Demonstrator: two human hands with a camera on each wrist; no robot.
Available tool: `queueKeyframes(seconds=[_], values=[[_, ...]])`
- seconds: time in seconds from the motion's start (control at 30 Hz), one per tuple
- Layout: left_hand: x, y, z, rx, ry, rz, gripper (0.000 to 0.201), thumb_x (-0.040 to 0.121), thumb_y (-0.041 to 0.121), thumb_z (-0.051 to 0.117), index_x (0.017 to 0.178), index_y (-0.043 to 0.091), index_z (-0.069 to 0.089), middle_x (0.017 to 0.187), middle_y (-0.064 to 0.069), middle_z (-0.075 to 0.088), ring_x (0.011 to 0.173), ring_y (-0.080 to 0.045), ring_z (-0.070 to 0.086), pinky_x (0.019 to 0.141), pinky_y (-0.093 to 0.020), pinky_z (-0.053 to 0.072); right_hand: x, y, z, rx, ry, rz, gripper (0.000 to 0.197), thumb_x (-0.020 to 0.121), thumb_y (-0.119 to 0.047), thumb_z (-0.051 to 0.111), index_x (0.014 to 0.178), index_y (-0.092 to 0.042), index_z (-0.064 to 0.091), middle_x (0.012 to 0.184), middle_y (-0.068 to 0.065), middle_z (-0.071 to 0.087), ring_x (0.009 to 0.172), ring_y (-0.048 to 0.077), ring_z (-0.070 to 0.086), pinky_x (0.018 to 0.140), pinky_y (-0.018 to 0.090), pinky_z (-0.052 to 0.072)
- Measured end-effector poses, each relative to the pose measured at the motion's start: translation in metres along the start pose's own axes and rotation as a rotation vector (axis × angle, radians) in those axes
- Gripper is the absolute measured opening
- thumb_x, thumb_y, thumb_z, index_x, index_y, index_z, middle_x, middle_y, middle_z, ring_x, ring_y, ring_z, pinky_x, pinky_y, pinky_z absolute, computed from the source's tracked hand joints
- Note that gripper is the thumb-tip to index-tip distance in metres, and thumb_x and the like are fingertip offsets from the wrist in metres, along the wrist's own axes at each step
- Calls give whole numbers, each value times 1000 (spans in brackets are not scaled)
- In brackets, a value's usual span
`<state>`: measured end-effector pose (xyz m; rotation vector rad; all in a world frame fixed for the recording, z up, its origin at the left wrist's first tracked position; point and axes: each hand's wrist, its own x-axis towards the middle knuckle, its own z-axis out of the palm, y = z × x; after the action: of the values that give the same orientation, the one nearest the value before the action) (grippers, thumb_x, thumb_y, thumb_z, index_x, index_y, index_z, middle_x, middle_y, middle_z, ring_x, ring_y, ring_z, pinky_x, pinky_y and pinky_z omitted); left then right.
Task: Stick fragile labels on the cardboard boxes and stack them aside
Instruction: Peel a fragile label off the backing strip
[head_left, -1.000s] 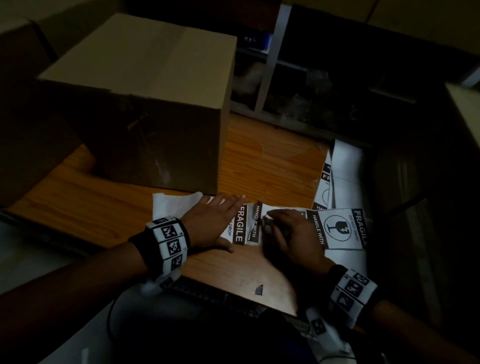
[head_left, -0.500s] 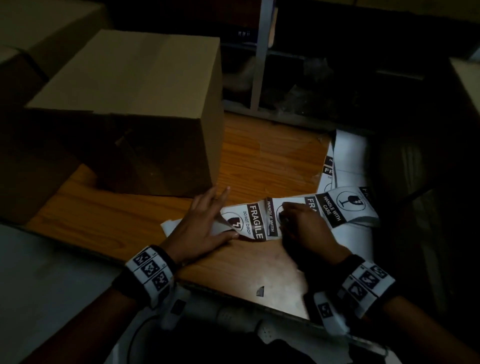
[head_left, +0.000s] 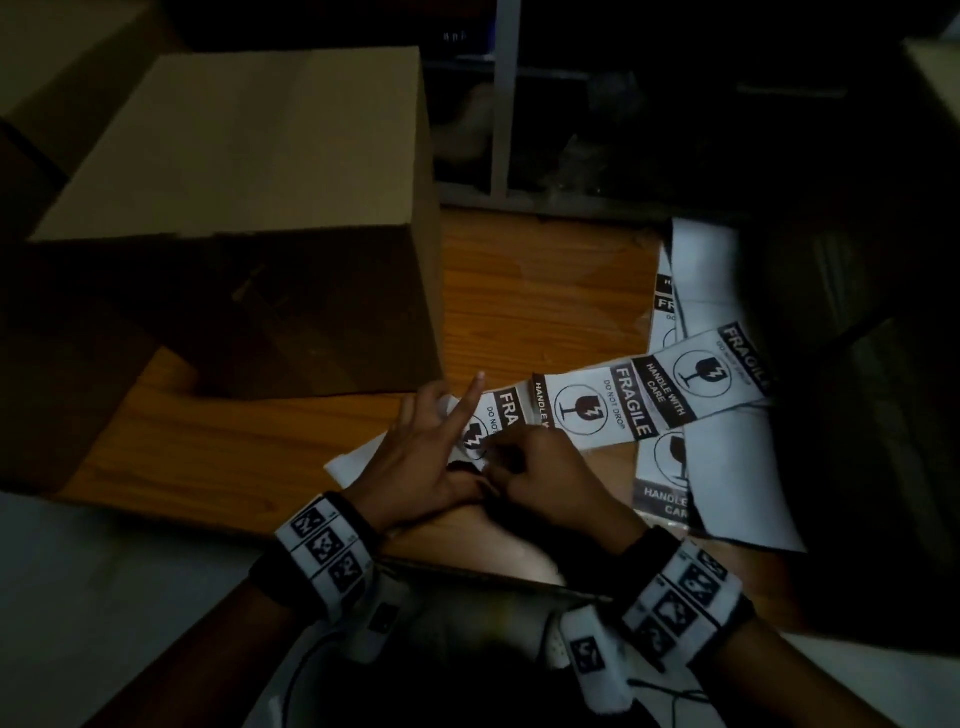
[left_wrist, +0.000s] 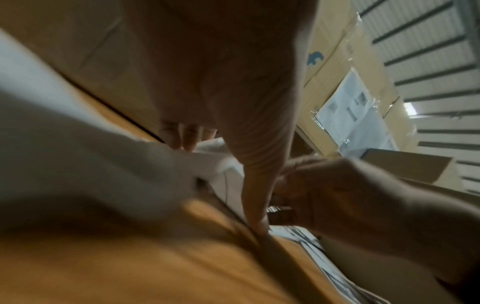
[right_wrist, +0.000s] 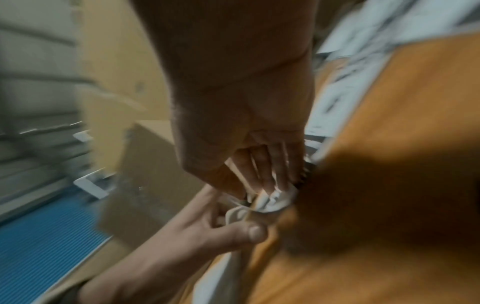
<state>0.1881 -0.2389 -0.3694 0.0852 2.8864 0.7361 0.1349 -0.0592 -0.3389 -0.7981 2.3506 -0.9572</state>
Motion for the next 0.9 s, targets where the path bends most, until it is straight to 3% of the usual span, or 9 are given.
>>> queueKeyframes(seconds=[0.13, 0.23, 0.33, 0.43, 0.6, 0.73, 0.77, 0.83, 0.9], values=[[-3, -19, 0, -85, 22, 72, 116, 78, 57, 71, 146, 50, -22, 155, -5, 7, 141, -27, 18, 113, -41, 31, 4, 0, 16, -168, 26, 64, 32, 75, -26, 54, 103, -18, 69, 104, 4, 70, 93, 22, 63, 75, 28, 49], [-6, -31, -3, -119, 26, 112, 119, 78, 45, 77, 147, 50, -20, 157, -1, 2, 144, -26, 15, 114, -40, 32, 7, -3, 24, -272, 44, 82, 48, 71, -37, 47, 112, -23, 68, 111, 2, 69, 101, 23, 62, 79, 31, 51], [-7, -39, -5, -151, 28, 200, 110, 83, 41, 72, 149, 49, -16, 156, -1, 1, 144, -26, 16, 113, -35, 32, 14, -13, 29, -336, 67, 86, 64, 71, -56, 39, 120, -24, 64, 109, 5, 69, 100, 25, 62, 78, 30, 49], [-5, -45, -5, -176, 11, 263, 113, 83, 26, 72, 145, 53, -19, 157, -1, -3, 145, -27, 17, 108, -24, 29, 23, -24, 39, -386, 146, 129, 64, 73, -66, 35, 108, -23, 68, 96, 7, 69, 89, 26, 64, 74, 33, 50], [-9, -47, -9, -230, 1, 277, 127, 79, 21, 78, 143, 50, -28, 160, 4, -8, 143, -22, 27, 102, -20, 37, 21, -30, 59, -303, 300, 172, 35, 90, -41, 46, 94, -19, 72, 87, 7, 67, 78, 25, 60, 64, 34, 47], [-19, -49, -5, -306, 71, 157, 126, 82, 32, 77, 144, 40, -33, 163, 6, -8, 141, -20, 34, 108, -34, 43, 17, -21, 65, -116, 425, 276, 32, 96, -34, 54, 69, -18, 60, 70, 5, 63, 64, 21, 56, 56, 31, 40], [-23, -48, -2, -259, 94, 165, 118, 84, 37, 73, 148, 36, -26, 164, 3, -4, 141, -19, 34, 109, -34, 42, 17, -18, 64, -68, 434, 305, 33, 96, -33, 58, 67, -18, 58, 67, 4, 62, 62, 20, 56, 56, 32, 41], [-29, -48, 5, -58, 155, 252, 96, 85, 40, 71, 156, 21, 9, 161, -11, 20, 135, -23, 44, 100, -31, 49, 18, -13, 62, 19, 443, 340, 35, 94, -33, 62, 66, -11, 61, 64, 5, 64, 61, 20, 59, 59, 35, 47], [-33, -49, 15, 122, 122, 326, 68, 80, 37, 76, 138, 11, 51, 144, -19, 48, 112, -28, 63, 77, -30, 57, 21, -9, 59, 115, 476, 367, 36, 91, -33, 66, 65, -7, 64, 59, 7, 64, 58, 18, 59, 61, 36, 48]])
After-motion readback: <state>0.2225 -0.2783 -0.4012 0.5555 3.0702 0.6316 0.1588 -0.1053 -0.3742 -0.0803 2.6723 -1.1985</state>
